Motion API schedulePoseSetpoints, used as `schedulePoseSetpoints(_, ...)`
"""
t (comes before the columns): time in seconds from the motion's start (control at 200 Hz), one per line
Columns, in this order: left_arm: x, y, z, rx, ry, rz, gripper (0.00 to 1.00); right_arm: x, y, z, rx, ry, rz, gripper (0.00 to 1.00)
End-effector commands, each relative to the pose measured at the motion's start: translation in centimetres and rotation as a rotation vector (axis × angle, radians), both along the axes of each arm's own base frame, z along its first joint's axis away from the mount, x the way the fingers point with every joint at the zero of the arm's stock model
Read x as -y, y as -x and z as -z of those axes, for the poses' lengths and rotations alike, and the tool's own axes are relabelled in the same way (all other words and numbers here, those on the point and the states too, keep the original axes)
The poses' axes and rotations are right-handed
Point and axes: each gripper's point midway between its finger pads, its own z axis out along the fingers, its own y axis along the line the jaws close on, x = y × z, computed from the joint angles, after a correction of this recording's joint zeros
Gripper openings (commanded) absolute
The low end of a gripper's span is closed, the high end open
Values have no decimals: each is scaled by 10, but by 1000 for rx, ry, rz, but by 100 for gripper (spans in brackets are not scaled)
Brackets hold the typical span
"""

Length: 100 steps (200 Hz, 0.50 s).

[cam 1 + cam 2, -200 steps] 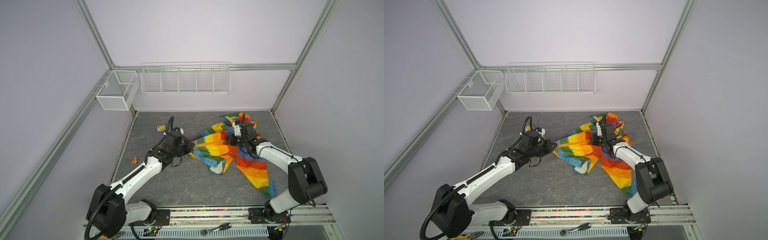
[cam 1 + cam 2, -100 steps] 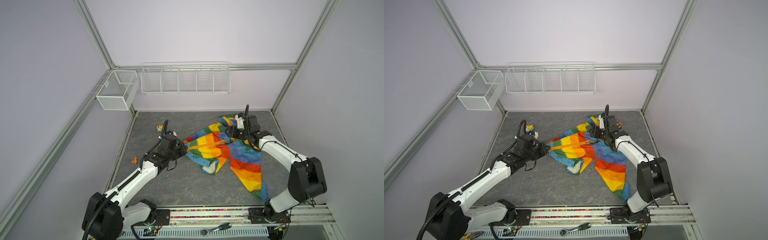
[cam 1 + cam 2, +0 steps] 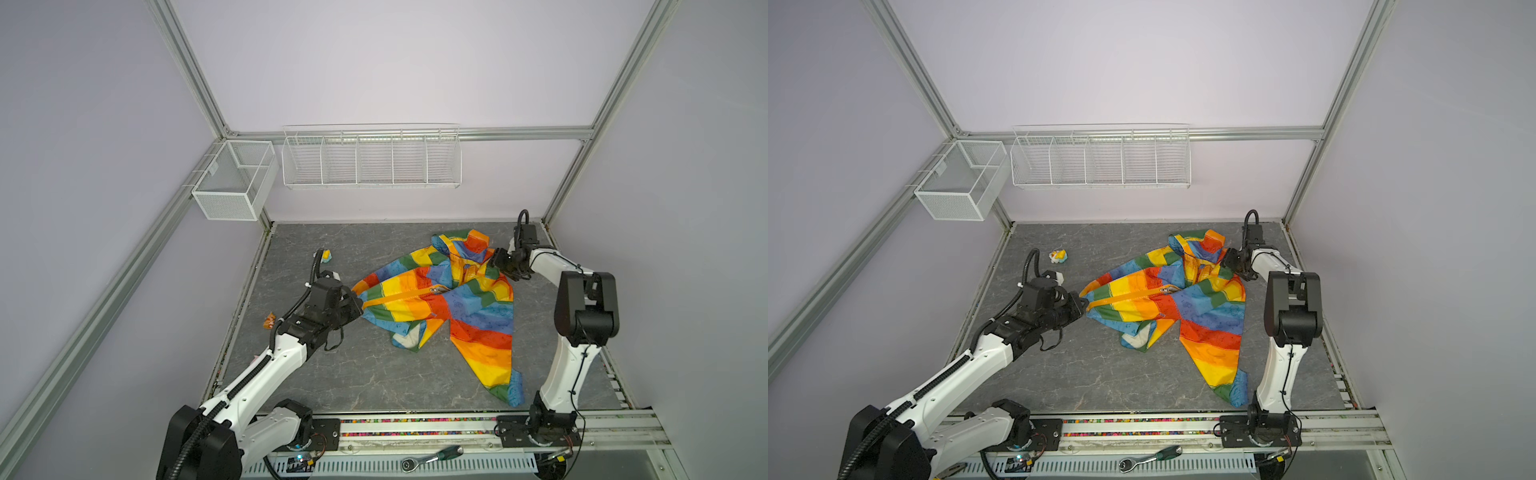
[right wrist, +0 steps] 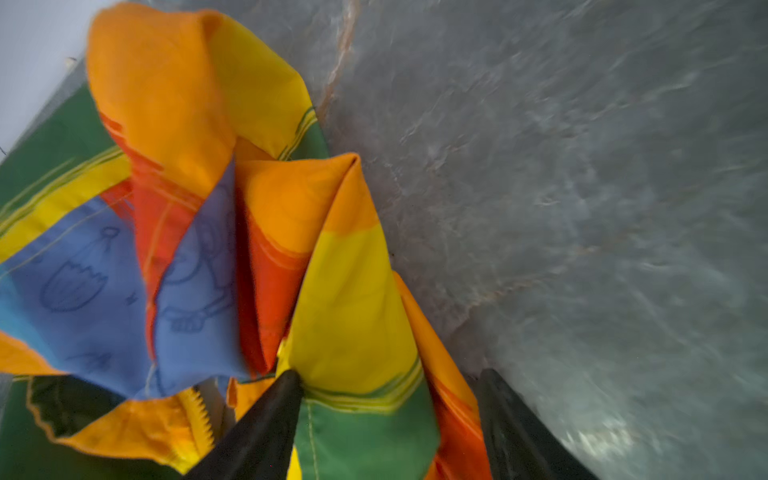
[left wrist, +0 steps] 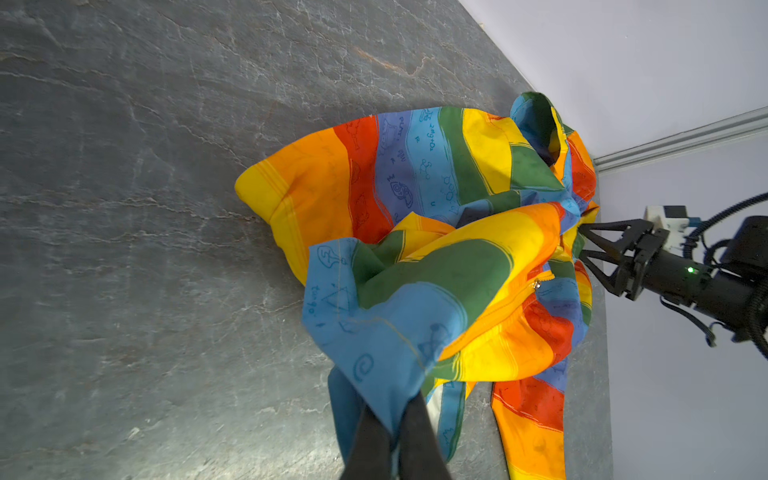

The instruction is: Zip up the jacket

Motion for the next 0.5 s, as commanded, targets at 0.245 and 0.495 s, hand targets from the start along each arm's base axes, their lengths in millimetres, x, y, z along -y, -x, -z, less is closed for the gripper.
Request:
schedulePoseSetpoints(0.245, -35, -38, -24, 55, -47, -65, 0, -34, -41, -51, 162, -308, -46, 7)
schedulePoseSetpoints(0.495, -68, -104, -118, 232, -124, -103, 0, 9, -61, -206, 534, -432, -4, 7)
